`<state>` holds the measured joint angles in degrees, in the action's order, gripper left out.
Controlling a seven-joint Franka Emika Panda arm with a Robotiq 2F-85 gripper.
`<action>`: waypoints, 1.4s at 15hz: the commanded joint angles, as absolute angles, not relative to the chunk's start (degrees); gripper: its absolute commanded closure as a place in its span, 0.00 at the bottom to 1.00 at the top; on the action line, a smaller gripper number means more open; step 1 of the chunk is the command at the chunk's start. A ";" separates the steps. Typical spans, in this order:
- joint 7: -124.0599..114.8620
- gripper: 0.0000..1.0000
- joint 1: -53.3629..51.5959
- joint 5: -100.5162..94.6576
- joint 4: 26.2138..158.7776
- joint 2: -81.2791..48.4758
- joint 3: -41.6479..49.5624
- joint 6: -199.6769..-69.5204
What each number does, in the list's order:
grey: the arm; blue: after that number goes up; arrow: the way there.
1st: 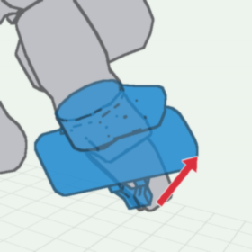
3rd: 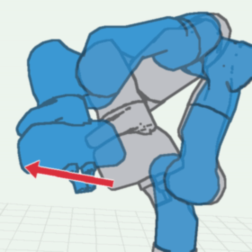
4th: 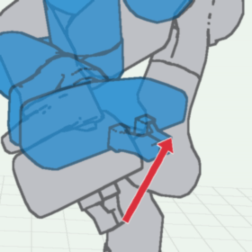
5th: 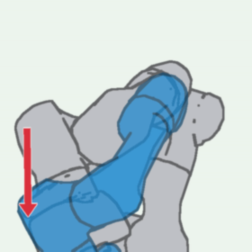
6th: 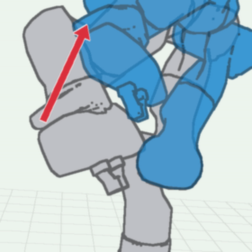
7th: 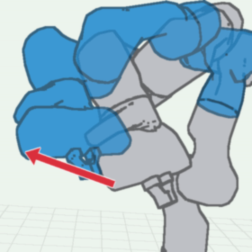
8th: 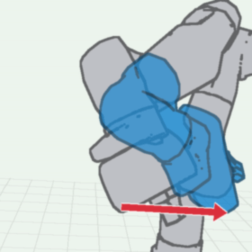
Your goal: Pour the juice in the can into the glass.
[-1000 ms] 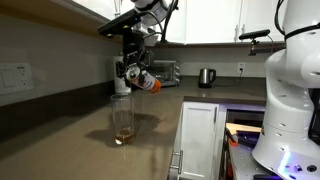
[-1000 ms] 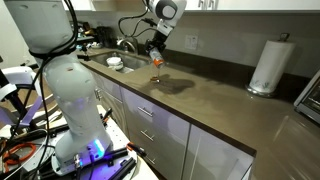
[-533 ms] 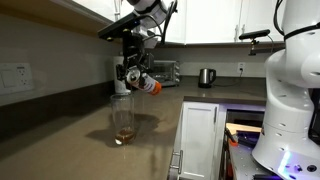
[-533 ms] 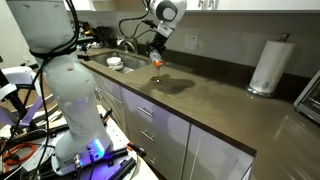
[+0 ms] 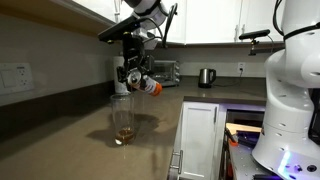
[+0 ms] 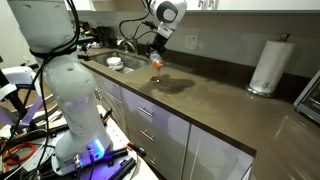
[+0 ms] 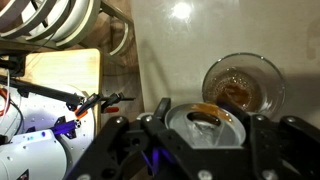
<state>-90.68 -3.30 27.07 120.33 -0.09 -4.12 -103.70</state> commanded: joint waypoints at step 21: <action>-98.75 0.73 -4.78 18.64 116.04 -0.09 -5.57 -102.25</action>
<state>-95.77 -4.13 20.68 117.71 -0.09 -5.42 -103.64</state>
